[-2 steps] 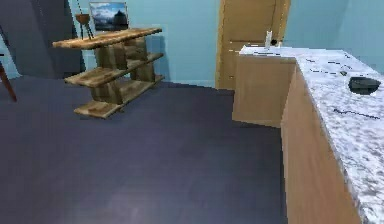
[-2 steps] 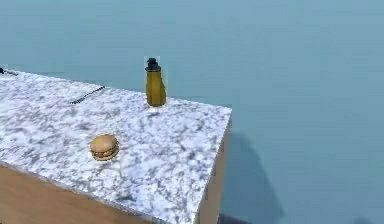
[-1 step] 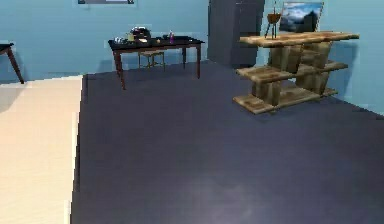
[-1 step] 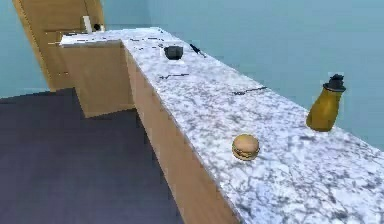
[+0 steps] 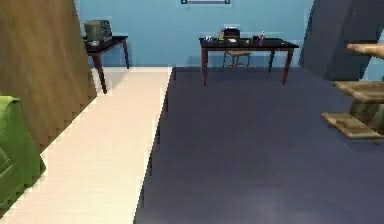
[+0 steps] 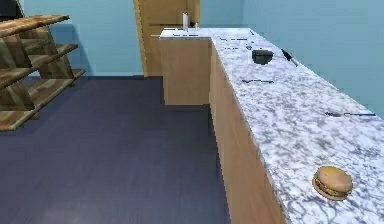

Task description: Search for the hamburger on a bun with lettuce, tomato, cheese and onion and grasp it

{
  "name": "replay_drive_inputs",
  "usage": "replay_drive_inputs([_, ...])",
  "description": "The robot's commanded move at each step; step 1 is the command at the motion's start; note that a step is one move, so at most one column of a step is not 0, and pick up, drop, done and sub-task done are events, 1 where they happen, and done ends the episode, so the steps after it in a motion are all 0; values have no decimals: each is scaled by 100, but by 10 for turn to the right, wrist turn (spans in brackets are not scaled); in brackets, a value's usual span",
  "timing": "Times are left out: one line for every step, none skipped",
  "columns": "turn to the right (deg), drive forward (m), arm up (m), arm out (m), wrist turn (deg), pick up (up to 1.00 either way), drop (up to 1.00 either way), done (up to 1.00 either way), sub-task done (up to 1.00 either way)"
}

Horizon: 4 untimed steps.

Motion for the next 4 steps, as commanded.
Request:
replay_drive_inputs([0, 20, 0, 0, 0, 0, 0, 0, 0])
replay_drive_inputs([-450, 0, 0, 0, 0, 0, 0, 0, 0])
replay_drive_inputs([-390, 0, 0, 0, 0, 0, 0, 0, 0])
replay_drive_inputs([0, 10, 0, 0, 0, 0, 0, 0, 0])
